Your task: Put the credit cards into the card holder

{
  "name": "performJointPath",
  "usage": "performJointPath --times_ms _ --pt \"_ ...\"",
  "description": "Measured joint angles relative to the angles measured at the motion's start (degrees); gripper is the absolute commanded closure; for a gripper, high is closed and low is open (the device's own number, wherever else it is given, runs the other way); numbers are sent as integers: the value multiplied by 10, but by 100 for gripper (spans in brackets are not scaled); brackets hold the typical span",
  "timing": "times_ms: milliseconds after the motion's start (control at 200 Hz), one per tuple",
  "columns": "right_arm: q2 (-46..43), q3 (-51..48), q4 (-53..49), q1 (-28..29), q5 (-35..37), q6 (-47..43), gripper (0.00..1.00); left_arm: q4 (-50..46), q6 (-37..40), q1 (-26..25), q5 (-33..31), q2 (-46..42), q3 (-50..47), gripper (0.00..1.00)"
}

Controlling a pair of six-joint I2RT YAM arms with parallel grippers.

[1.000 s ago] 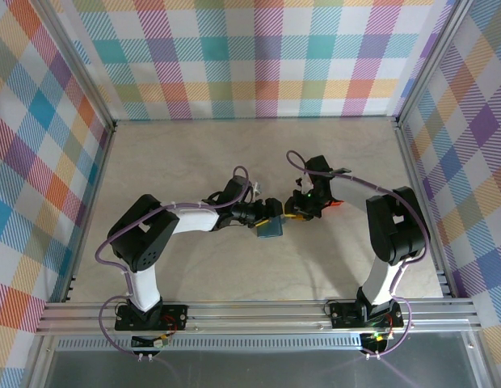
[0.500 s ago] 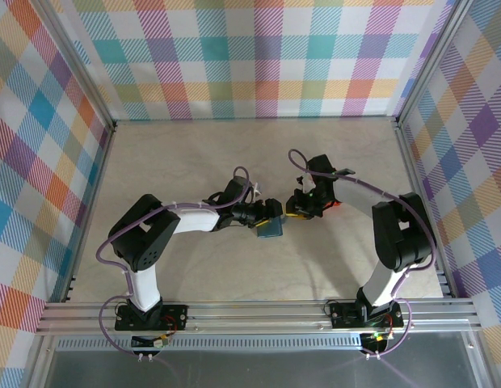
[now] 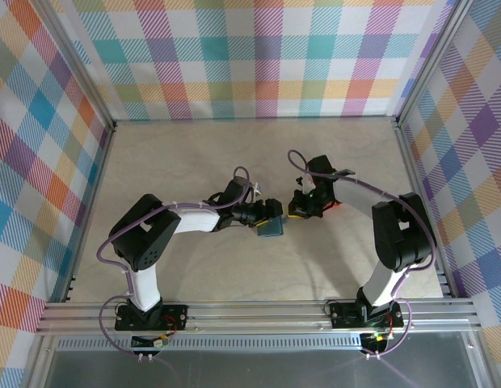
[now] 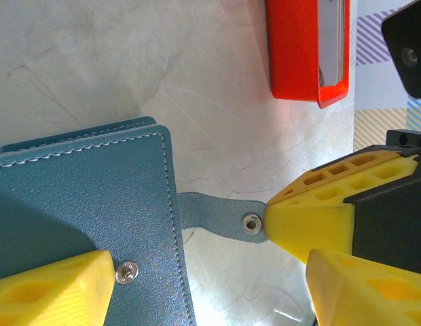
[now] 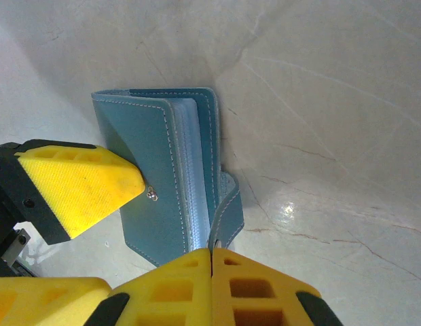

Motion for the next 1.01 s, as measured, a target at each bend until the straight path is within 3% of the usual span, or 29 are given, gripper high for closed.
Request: performJointPath --times_ms 325,390,505,700,890,1005 --pt "0 0 0 0 0 0 100 -54 23 17 -62 -103 -42 32" --pt "0 -2 0 0 0 0 100 -59 20 25 -74 -130 -56 42" --pt "0 -7 0 0 0 0 100 -84 22 35 -101 -170 -71 69" --pt "0 -7 0 -2 0 0 100 -112 24 39 -102 -168 -71 91" --pt "0 -7 0 -2 0 0 100 -113 25 33 -83 -110 -58 100" --pt "0 -7 0 -2 0 0 100 -112 25 27 -77 -87 -48 100"
